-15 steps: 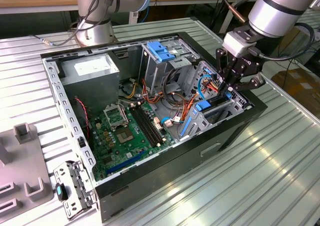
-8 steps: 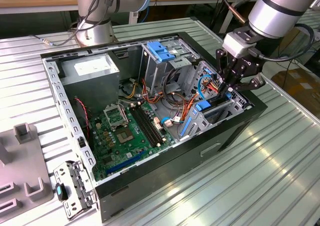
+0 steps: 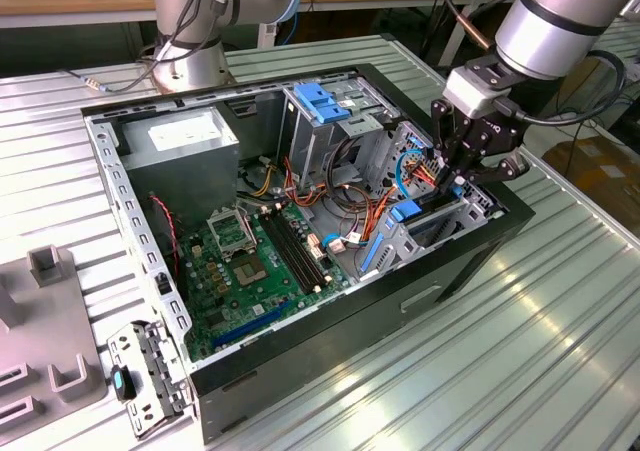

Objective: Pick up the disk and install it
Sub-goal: 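Insert the first disk wire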

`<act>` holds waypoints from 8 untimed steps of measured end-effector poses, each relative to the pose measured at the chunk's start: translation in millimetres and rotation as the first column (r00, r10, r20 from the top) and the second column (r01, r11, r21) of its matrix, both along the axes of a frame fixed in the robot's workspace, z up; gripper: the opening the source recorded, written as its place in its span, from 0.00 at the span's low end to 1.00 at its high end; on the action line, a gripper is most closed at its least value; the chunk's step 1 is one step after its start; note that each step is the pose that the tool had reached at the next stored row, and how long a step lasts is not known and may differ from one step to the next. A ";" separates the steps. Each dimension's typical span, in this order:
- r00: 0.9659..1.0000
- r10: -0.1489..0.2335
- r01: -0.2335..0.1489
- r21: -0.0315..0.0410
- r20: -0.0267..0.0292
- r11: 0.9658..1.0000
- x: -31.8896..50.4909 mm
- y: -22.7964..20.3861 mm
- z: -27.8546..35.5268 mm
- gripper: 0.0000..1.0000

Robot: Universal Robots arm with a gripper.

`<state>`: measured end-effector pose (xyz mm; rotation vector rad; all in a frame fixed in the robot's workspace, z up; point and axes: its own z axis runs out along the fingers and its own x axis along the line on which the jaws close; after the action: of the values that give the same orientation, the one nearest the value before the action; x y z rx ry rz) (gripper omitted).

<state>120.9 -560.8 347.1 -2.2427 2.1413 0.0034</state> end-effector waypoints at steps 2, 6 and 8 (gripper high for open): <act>1.000 -0.001 0.001 0.000 0.000 1.000 0.0 0.0 -0.8 0.17; 1.000 -0.003 0.003 0.000 -0.001 1.000 0.0 -0.2 -2.9 0.17; 1.000 -0.003 0.003 0.000 -0.001 1.000 0.0 -0.2 -3.2 0.17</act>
<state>121.0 -561.0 343.9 -2.2399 2.1453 0.0043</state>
